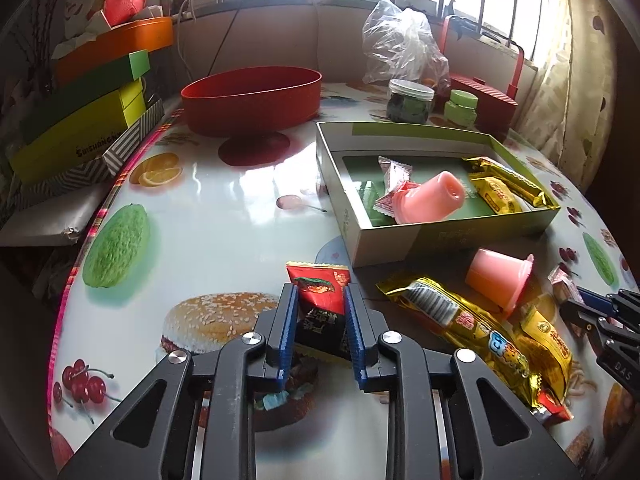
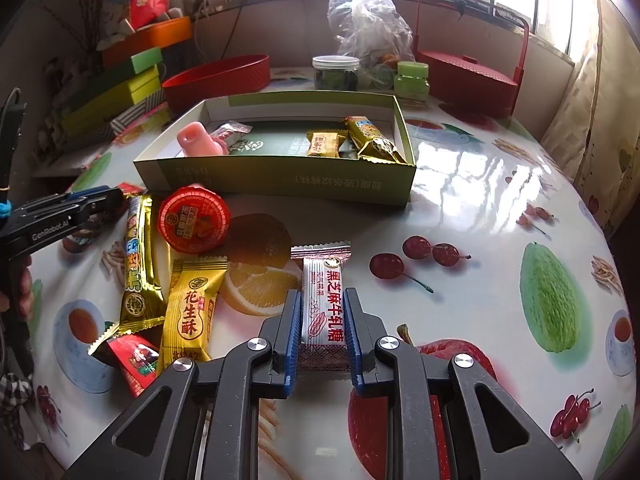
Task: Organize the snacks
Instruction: 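Carry the red pack and wafer pack into the green box and release both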
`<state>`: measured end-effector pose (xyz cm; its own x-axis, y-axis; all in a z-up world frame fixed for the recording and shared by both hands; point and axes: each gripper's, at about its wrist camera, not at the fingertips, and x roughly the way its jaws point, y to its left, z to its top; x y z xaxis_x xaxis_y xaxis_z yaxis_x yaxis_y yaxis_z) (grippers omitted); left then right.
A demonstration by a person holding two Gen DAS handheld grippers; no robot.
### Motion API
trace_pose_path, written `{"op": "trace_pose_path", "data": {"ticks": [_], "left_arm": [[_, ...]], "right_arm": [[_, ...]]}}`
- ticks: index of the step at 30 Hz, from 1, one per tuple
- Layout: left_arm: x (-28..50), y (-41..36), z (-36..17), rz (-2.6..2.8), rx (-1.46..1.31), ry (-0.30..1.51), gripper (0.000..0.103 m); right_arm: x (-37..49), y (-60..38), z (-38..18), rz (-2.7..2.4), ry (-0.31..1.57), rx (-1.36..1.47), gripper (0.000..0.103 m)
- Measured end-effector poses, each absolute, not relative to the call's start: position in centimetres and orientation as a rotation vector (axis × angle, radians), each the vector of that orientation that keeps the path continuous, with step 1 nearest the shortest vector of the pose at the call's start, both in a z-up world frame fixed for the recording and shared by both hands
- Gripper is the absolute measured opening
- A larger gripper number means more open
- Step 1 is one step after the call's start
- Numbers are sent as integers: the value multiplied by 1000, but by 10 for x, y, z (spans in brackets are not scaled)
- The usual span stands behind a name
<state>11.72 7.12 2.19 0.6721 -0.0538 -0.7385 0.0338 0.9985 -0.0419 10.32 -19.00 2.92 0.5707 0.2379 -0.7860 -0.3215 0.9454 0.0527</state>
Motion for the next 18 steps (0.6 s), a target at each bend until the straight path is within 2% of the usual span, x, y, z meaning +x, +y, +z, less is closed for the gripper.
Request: {"op": "trace_pose_path", "data": {"ticks": [18], "left_arm": [[102,70,38,-93,-48,790,25]], "right_arm": [[93,-191,43,323,849,-95,19]]}}
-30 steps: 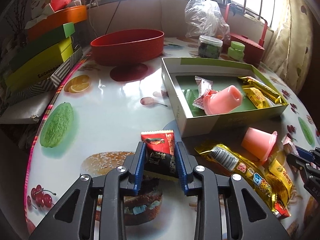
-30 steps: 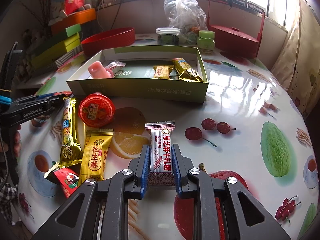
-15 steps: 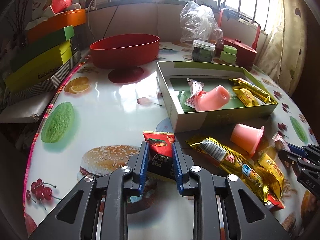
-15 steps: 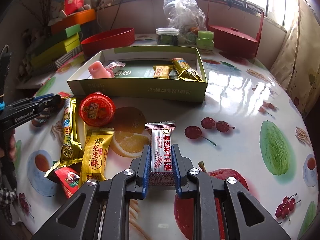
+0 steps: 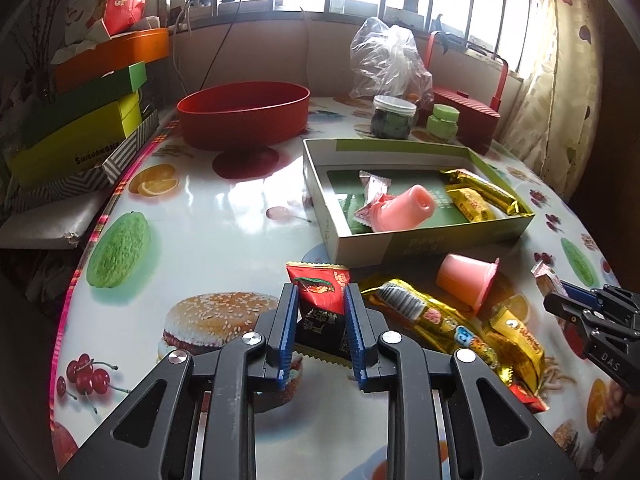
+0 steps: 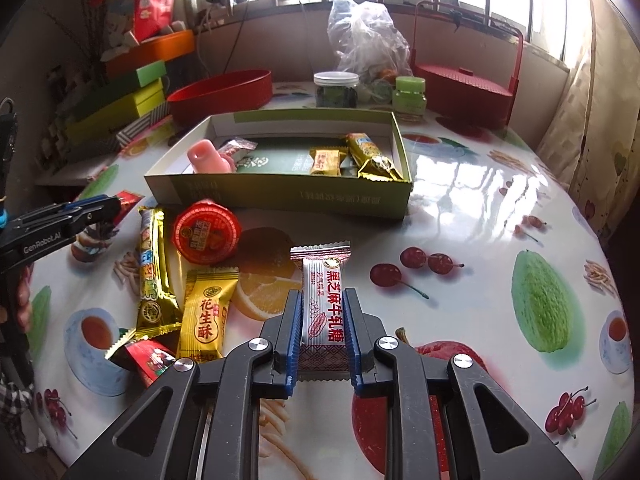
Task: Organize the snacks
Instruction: 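Carry the red pack and wafer pack into the green box and release both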
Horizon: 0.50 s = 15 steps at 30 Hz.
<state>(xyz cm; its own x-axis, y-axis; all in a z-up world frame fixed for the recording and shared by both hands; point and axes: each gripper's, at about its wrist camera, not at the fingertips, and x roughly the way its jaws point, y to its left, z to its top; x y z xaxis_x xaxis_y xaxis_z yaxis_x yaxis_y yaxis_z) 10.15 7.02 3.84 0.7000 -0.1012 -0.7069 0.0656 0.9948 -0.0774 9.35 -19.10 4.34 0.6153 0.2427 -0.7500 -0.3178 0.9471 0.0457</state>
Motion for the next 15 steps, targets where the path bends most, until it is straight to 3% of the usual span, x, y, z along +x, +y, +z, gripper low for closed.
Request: {"op": "trace_pose_path", "data": {"ticks": [15], "left_arm": [[101,56,63,-143,-39,725,25]], "right_arm": [[93,-195,77,281,751,-126,19]]}}
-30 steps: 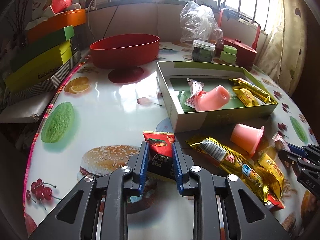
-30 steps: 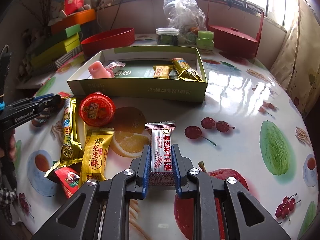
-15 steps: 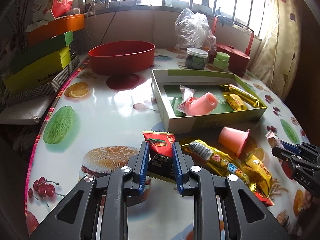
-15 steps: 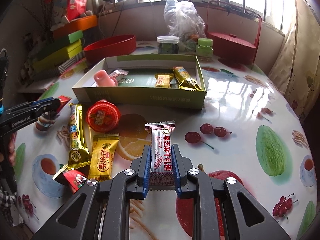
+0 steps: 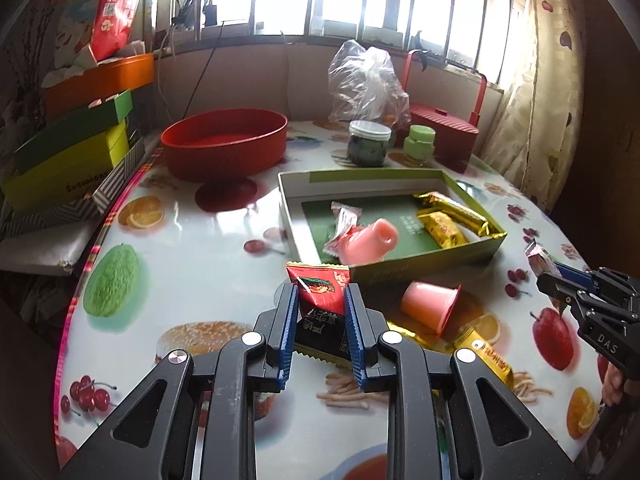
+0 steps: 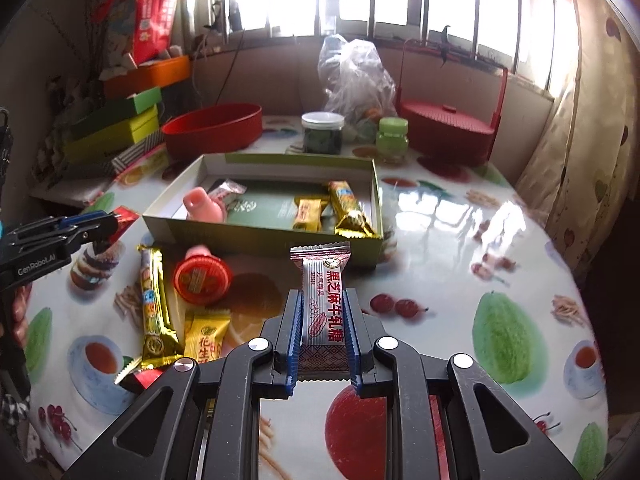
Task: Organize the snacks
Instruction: 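Carry the red pack and wafer pack into the green box and release both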
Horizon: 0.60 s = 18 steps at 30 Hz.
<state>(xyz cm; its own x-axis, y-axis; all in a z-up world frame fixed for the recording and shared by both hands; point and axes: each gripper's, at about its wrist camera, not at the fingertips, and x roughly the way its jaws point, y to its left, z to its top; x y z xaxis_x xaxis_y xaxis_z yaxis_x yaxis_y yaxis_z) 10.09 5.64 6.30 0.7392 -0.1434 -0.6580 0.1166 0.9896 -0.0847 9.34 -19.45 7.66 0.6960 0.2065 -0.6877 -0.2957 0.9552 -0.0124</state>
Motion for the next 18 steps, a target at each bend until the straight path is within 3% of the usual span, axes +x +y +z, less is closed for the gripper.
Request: {"op": "trace_pose_path", "data": {"ticks": [18], "left_arm": [[134,47,79,-189,-39,695,25]], "right_arm": [[138,-171,90,288,672,-188,19]]}}
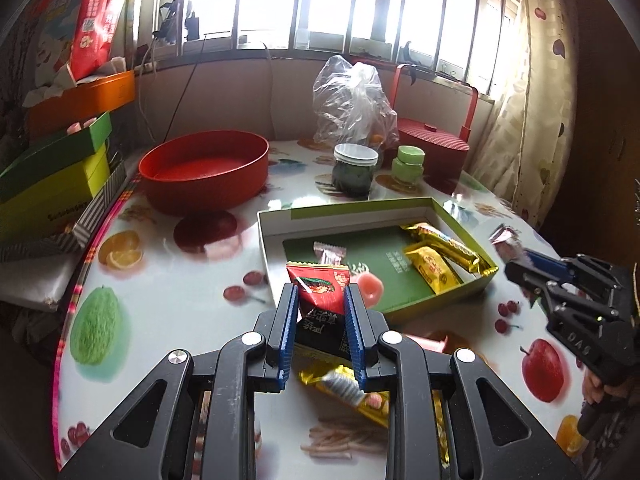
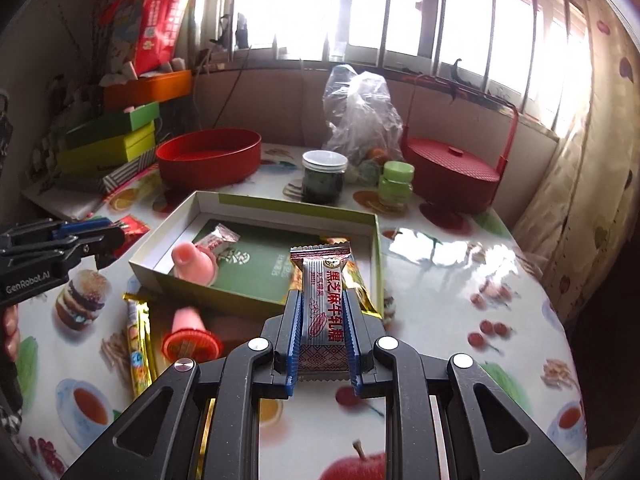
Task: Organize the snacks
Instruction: 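Carry the red pack and wafer pack into the green box and release both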
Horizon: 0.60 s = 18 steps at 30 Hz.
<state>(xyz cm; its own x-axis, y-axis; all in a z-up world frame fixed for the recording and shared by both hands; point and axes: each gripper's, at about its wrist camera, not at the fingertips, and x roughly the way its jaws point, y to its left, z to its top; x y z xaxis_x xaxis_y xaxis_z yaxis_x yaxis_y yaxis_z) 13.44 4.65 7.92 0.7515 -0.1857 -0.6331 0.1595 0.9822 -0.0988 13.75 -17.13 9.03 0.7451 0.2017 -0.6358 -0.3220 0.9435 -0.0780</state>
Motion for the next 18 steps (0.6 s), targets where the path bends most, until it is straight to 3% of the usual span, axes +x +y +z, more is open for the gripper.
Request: {"op": "trace_pose_path", "data": {"ticks": [12,18], "left_arm": [[154,45,65,-211,-52,733,25],[150,46,74,-226,-63,720,25]], "right_arm": [[162,-163,69,298,709,-184,19],[159,-187,85,229,679,-130,19]]}}
